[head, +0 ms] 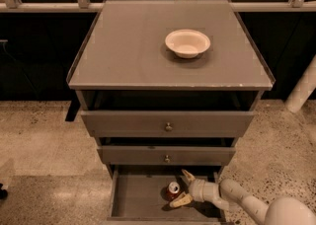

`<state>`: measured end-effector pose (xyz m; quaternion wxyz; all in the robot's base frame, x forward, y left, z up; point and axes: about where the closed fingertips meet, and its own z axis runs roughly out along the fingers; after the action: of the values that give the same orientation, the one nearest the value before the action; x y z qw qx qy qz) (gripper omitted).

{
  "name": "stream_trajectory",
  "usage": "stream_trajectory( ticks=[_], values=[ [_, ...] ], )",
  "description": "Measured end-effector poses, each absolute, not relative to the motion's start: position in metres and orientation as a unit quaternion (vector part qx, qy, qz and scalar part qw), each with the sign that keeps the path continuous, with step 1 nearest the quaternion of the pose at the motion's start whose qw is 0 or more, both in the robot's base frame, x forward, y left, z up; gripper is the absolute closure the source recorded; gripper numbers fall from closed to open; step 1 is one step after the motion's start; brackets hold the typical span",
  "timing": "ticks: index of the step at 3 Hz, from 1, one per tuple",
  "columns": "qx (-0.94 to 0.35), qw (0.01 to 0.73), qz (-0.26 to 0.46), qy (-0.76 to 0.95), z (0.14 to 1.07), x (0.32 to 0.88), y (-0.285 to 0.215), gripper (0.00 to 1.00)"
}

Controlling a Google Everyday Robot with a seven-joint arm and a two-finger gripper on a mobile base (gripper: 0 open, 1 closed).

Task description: Pick coke can from bottom drawer and place on counter

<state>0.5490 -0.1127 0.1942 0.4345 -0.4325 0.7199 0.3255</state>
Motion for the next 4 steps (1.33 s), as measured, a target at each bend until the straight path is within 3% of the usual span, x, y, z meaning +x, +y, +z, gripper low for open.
stream_trajectory(
  ticks=[2,4],
  values=[
    [-0.411,0.431,0.342,0.727,0.170,0.552,-0.090,0.00],
    [-0.405,0.430,0.360,0.722,0.165,0.552,-0.077,0.41]
  ],
)
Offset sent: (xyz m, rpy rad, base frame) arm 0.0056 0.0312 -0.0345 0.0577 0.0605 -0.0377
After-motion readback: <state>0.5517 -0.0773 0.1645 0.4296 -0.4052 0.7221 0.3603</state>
